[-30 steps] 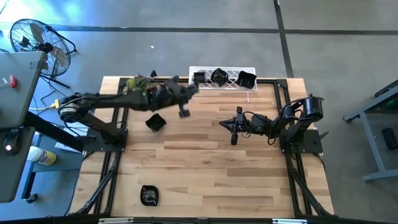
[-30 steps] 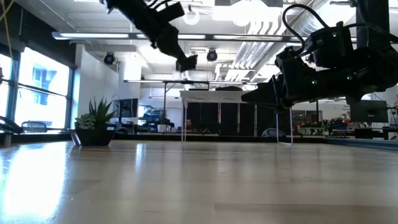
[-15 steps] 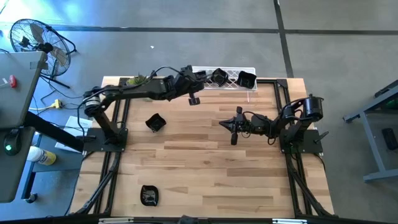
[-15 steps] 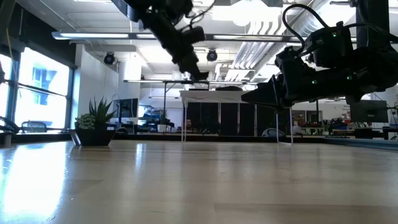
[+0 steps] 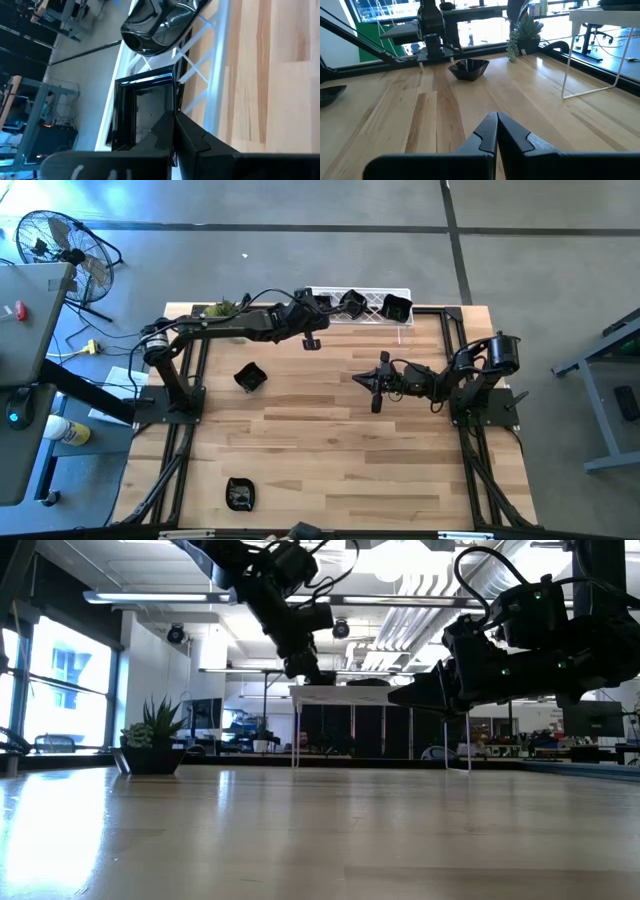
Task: Pick & Place Mini shaped plates
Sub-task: Stack the square plate on top of the stacked square plates on the shelf, then stack the distorted square plate on top of the stacked distorted square plates on the shelf
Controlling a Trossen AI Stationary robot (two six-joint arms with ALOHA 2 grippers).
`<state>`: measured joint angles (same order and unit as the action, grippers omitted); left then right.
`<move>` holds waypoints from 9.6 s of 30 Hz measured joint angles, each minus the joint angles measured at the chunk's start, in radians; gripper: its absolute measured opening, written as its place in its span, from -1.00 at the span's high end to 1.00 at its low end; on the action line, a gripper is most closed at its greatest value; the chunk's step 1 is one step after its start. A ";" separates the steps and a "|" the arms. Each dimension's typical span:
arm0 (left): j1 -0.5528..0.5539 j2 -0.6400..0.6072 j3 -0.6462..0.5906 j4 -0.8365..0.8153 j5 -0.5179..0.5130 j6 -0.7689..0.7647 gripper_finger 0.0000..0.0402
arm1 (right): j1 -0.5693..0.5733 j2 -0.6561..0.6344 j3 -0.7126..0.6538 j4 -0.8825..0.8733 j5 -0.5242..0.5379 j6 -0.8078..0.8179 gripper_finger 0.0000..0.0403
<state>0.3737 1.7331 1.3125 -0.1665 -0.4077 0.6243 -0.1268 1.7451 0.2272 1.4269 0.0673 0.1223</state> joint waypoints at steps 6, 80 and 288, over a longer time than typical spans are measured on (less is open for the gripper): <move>0.000 0.000 0.000 0.028 -0.019 -0.008 0.79 | 0.000 0.000 0.000 0.000 0.000 0.000 0.98; 0.307 -0.511 -0.572 -0.664 0.486 -0.617 0.50 | 0.000 0.000 0.000 -0.010 -0.011 -0.007 0.99; 0.078 -0.494 -1.135 1.188 0.689 -0.866 1.00 | -0.549 -0.553 0.854 -2.190 0.297 1.111 0.98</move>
<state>0.4515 1.2392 0.1772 1.0218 0.2813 -0.2418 -0.6758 1.1919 1.0813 -0.7630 0.3642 1.2335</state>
